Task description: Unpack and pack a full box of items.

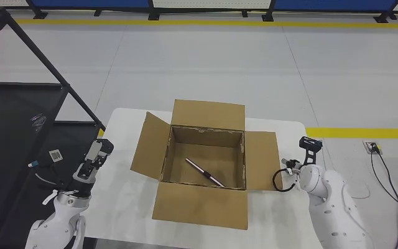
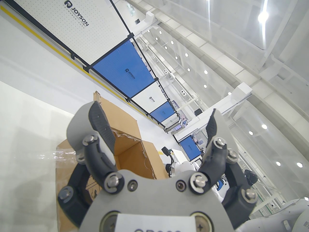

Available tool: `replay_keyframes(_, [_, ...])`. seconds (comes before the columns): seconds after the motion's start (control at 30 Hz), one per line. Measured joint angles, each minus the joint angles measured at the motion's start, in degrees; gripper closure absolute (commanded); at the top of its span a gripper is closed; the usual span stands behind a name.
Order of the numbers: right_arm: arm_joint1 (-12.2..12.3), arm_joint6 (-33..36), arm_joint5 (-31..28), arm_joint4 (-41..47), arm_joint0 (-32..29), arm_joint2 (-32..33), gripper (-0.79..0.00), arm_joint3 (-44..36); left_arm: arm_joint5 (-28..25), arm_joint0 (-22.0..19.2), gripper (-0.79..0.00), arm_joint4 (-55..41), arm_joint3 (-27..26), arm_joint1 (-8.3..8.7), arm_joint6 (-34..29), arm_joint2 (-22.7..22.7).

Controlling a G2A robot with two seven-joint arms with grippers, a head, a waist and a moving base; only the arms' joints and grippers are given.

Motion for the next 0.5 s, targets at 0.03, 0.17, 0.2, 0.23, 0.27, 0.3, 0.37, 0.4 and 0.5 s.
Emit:
replay_keyframes(0.03, [0.0, -0.2, 0.5, -0.1, -0.4, 0.1, -0.785, -1.9, 0.0, 0.0, -0.785, 0.0, 0.0, 0.0, 0.0, 0.0])
replay_keyframes(0.17, [-0.2, -2.8, 3.6, -2.1, -5.1, -1.0, -0.785, -16.9, 0.0, 0.0, -0.785, 0.0, 0.0, 0.0, 0.0, 0.0])
replay_keyframes(0.2, [-0.3, -2.9, 4.2, -3.3, -6.1, -1.9, -0.785, -20.6, 0.0, 0.0, -0.785, 0.0, 0.0, 0.0, 0.0, 0.0])
replay_keyframes(0.23, [-0.3, -2.8, 4.5, -4.8, -6.9, -2.9, -0.785, -24.0, 0.0, 0.0, -0.785, 0.0, 0.0, 0.0, 0.0, 0.0])
replay_keyframes(0.27, [-0.4, -2.3, 4.9, -7.2, -7.5, -4.6, -0.785, -27.8, 0.0, 0.0, -0.785, 0.0, 0.0, 0.0, 0.0, 0.0])
replay_keyframes(0.3, [-0.5, -1.6, 4.9, -9.1, -7.5, -6.1, -0.785, -30.1, 0.0, 0.0, -0.785, 0.0, 0.0, 0.0, 0.0, 0.0])
replay_keyframes(0.37, [-0.7, 0.2, 3.9, -12.9, -6.3, -10.2, -0.785, -33.6, 0.0, 0.0, -0.785, 0.0, 0.0, 0.0, 0.0, 0.0])
replay_keyframes(0.4, [-0.9, 1.0, 3.1, -14.0, -5.3, -12.1, -0.785, -34.2, 0.0, 0.0, -0.785, 0.0, 0.0, 0.0, 0.0, 0.0])
replay_keyframes(0.5, [-1.7, 3.3, -1.0, -14.6, -0.6, -18.3, -0.785, -32.2, 0.0, 0.0, -0.785, 0.0, 0.0, 0.0, 0.0, 0.0])
